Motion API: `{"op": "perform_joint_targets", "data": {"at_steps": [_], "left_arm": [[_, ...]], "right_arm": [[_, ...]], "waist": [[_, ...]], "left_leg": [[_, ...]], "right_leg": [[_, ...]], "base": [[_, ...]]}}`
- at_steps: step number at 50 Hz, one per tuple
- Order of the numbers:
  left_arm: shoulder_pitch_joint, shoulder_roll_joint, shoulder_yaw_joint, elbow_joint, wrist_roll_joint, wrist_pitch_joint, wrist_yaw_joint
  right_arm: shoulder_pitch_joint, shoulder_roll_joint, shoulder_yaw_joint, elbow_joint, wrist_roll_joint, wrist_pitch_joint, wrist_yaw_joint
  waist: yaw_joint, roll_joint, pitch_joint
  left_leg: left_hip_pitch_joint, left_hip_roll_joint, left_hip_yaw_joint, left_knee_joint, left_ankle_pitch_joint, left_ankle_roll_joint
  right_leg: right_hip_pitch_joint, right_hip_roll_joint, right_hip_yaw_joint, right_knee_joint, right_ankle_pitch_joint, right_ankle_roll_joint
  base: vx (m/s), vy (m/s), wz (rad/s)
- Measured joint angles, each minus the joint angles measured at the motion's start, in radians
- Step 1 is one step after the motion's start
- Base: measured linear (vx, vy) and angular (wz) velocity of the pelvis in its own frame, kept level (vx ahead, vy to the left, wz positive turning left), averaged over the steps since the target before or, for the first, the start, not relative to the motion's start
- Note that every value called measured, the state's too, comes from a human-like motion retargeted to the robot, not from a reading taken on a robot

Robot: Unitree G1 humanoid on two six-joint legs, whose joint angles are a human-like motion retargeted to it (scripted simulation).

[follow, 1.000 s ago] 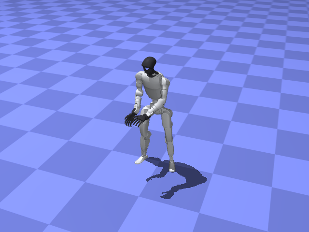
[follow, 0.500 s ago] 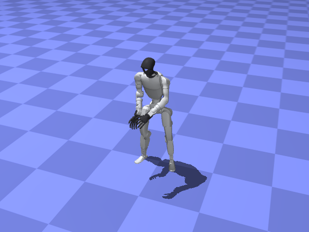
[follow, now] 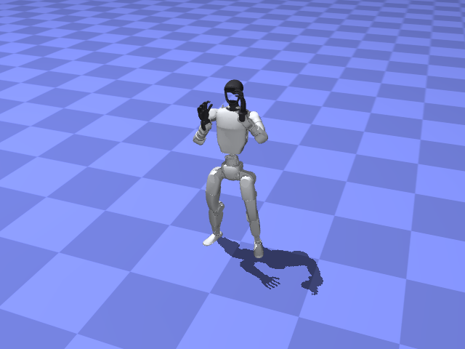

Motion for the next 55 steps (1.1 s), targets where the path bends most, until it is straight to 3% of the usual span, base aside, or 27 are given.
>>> {"op": "perform_joint_targets", "data": {"at_steps": [4, 10, 15, 17, 20, 22, 23, 25, 27, 28, 30, 32, 35, 38, 40, 44, 51, 55], "left_arm": [[0.042, -0.021, 0.064, -0.05, 0.062, -0.016, 0.0], [0.012, -0.024, 0.114, -0.076, 0.273, -0.004, 0.063], [-0.104, 0.039, 0.109, -0.058, 0.441, -0.007, 0.109], [-0.162, 0.088, 0.104, -0.033, 0.503, 0.033, 0.136], [-0.351, 0.204, 0.01, 0.076, 0.6, 0.075, 0.23], [-0.625, 0.291, -0.199, 0.32, 0.67, 0.132, 0.372], [-0.791, 0.312, -0.352, 0.505, 0.703, 0.222, 0.437], [-1.175, 0.249, -0.743, 1.017, 0.655, 0.206, 0.438], [-1.377, 0.069, -1.007, 1.542, 0.512, 0.206, 0.177], [-1.431, -0.015, -1.045, 1.74, 0.41, 0.175, -0.022], [-1.537, -0.109, -1.036, 1.927, 0.196, 0.164, -0.267], [-1.617, -0.097, -1.058, 1.847, 0.169, 0.158, -0.183], [-1.64, -0.038, -1.058, 1.678, 0.439, 0.14, -0.029], [-1.637, -0.033, -1.058, 1.647, 0.527, 0.141, -0.073], [-1.655, -0.039, -1.058, 1.652, 0.446, 0.138, -0.121], [-1.65, -0.037, -1.058, 1.64, 0.208, 0.121, -0.127], [-1.538, 0.035, -1.056, 1.511, -0.011, 0.083, -0.135], [-1.36, 0.114, -0.887, 1.331, -0.058, 0.064, -0.169]], "right_arm": [[-0.136, -0.121, -0.038, -0.041, -0.242, 0.035, 0.004], [-0.348, -0.29, -0.005, -0.046, -0.33, 0.048, 0.001], [-0.524, -0.437, 0.037, -0.007, -0.362, 0.044, -0.037], [-0.599, -0.492, 0.091, 0.033, -0.4, 0.074, -0.051], [-0.813, -0.557, 0.238, 0.174, -0.46, 0.126, -0.151], [-1.085, -0.532, 0.448, 0.445, -0.483, 0.19, -0.259], [-1.233, -0.486, 0.574, 0.634, -0.466, 0.241, -0.286], [-1.505, -0.313, 0.815, 1.125, -0.303, 0.254, -0.279], [-1.654, -0.118, 0.888, 1.582, 0.0, 0.213, -0.059], [-1.717, -0.048, 0.844, 1.758, 0.179, 0.188, 0.096], [-1.826, -0.012, 0.766, 1.922, 0.551, 0.166, 0.25], [-1.877, -0.063, 0.793, 1.868, 0.7, 0.125, 0.163], [-1.886, -0.17, 1.022, 1.711, 0.523, 0.076, 0.021], [-1.882, -0.207, 1.115, 1.701, 0.337, 0.115, -0.02], [-1.887, -0.207, 1.112, 1.714, 0.404, 0.111, 0.009], [-1.867, -0.212, 1.014, 1.699, 0.564, 0.077, 0.059], [-1.712, -0.271, 0.822, 1.484, 0.589, 0.039, 0.149], [-1.52, -0.313, 0.679, 1.273, 0.542, 0.025, 0.184]], "waist": [[0.01, -0.033, -0.09], [0.019, -0.068, -0.158], [0.006, -0.071, -0.153], [0.001, -0.054, -0.178], [-0.022, -0.006, -0.169], [-0.044, 0.037, -0.151], [-0.053, 0.061, -0.144], [-0.071, 0.096, -0.12], [-0.073, 0.109, -0.111], [-0.073, 0.111, -0.102], [-0.077, 0.107, -0.084], [-0.072, 0.102, -0.062], [0.011, 0.124, -0.059], [0.039, 0.128, -0.063], [0.032, 0.128, -0.047], [-0.006, 0.125, 0.0], [-0.087, 0.093, 0.109], [-0.111, 0.052, 0.175]], "left_leg": [[0.044, -0.009, 0.011, -0.011, -0.011, -0.004], [0.101, -0.019, 0.038, -0.014, -0.005, -0.015], [0.139, -0.01, 0.061, 0.011, -0.008, -0.029], [0.132, -0.017, 0.076, -0.018, 0.025, -0.035], [0.13, -0.006, 0.101, -0.019, 0.048, -0.051], [0.122, 0.003, 0.117, -0.015, 0.069, -0.062], [0.114, 0.007, 0.124, -0.012, 0.084, -0.065], [0.091, 0.013, 0.134, -0.002, 0.121, -0.073], [0.051, 0.01, 0.138, -0.003, 0.179, -0.067], [0.032, 0.009, 0.134, 0.0, 0.21, -0.066], [0.0, 0.008, 0.118, 0.002, 0.275, -0.079], [-0.022, 0.004, 0.095, -0.001, 0.327, -0.098], [-0.041, 0.0, 0.071, -0.007, 0.361, -0.127], [-0.051, -0.004, 0.069, -0.008, 0.331, -0.139], [-0.054, -0.006, 0.079, -0.005, 0.288, -0.133], [-0.049, -0.012, 0.108, -0.007, 0.178, -0.097], [-0.036, -0.029, 0.128, -0.033, 0.049, -0.066], [-0.031, -0.035, 0.134, -0.05, 0.048, -0.08]], "right_leg": [[0.039, -0.01, -0.003, -0.004, -0.005, 0.006], [0.081, -0.026, -0.006, 0.007, 0.002, 0.016], [0.075, -0.046, -0.011, 0.105, -0.008, 0.069], [0.083, -0.03, 0.018, 0.017, 0.05, 0.032], [0.062, -0.019, 0.05, 0.009, 0.095, 0.036], [0.035, -0.012, 0.074, 0.02, 0.128, 0.041], [0.018, -0.009, 0.087, 0.026, 0.149, 0.043], [-0.022, -0.006, 0.109, 0.037, 0.202, 0.052], [-0.079, -0.009, 0.139, 0.041, 0.274, 0.062], [-0.102, -0.011, 0.152, 0.042, 0.313, 0.069], [-0.136, -0.013, 0.174, 0.039, 0.394, 0.086], [-0.155, -0.016, 0.195, 0.029, 0.462, 0.104], [-0.17, -0.018, 0.22, 0.012, 0.518, 0.128], [-0.176, -0.021, 0.223, 0.003, 0.505, 0.134], [-0.178, -0.023, 0.216, 0.004, 0.472, 0.131], [-0.179, -0.026, 0.185, 0.017, 0.377, 0.121], [-0.207, -0.034, 0.179, 0.07, 0.223, 0.117], [-0.231, -0.03, 0.217, 0.095, 0.175, 0.113]], "base": [[0.28, 0.06, -0.08], [0.23, 0.05, -0.13], [0.13, 0.04, -0.14], [0.07, 0.07, -0.39], [0.0, 0.06, -0.45], [-0.06, 0.07, -0.49], [-0.09, 0.08, -0.48], [-0.12, 0.08, -0.47], [-0.13, 0.08, -0.41], [-0.14, 0.08, -0.23], [-0.13, 0.07, -0.05], [-0.11, 0.07, 0.07], [-0.09, 0.07, 0.05], [-0.1, 0.07, 0.02], [-0.12, 0.06, 0.0], [-0.15, 0.06, -0.03], [-0.21, 0.03, -0.1], [-0.23, -0.03, -0.2]]}}
